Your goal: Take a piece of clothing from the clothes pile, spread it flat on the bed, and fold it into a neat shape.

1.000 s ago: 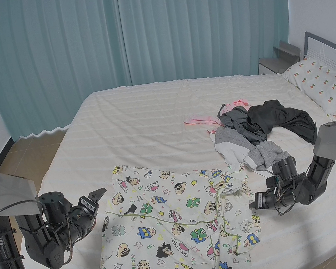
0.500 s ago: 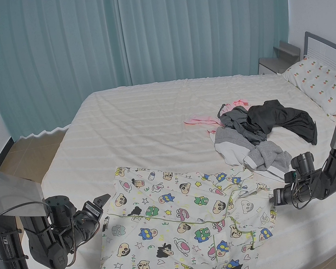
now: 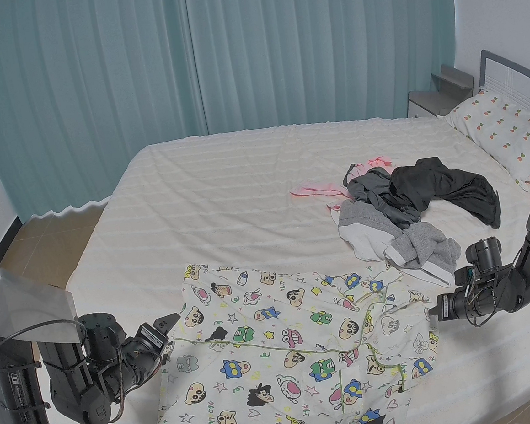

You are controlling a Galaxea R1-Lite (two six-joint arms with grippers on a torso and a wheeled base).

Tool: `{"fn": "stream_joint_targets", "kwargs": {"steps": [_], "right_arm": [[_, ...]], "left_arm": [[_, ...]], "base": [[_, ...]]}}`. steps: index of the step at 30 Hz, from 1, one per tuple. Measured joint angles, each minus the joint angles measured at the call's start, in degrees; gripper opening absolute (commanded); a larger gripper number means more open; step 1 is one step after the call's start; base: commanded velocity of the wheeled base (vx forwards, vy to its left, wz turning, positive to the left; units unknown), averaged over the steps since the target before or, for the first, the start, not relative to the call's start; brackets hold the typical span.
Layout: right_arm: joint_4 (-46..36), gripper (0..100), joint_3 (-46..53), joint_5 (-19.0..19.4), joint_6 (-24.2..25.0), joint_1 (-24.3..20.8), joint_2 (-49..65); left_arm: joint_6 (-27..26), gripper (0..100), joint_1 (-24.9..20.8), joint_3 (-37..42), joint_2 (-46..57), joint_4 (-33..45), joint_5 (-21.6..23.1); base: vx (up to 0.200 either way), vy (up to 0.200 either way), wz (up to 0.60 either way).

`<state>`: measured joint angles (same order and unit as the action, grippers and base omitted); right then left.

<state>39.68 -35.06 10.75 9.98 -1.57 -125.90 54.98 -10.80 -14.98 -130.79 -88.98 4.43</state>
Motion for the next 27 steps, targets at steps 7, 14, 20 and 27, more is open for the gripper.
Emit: {"fn": "stream_joint_targets", "kwargs": {"steps": [7,14,20,27], "right_arm": [[0.1,100,1.4,0.0,4.1,-1.4,1.6],[0.2,100,2.3,-0.2,6.5,-2.1,0.4],[0.1,100,2.5,-0.9,6.5,0.1,-1.7],[0.2,100,2.4,-2.7,6.9,0.6,-4.0]], "left_arm": [[-1.8,100,-0.9,2.0,-1.4,0.0,1.2],[-3.1,100,-1.8,3.3,-2.2,0.0,1.2],[-3.2,100,-1.9,3.4,-2.8,0.0,1.0],[-3.2,100,-1.9,3.4,-3.1,0.0,0.9]], "base": [[0.000,0.000,0.00],[0.000,0.000,0.00],[0.000,0.000,0.00],[0.000,0.000,0.00]]}}
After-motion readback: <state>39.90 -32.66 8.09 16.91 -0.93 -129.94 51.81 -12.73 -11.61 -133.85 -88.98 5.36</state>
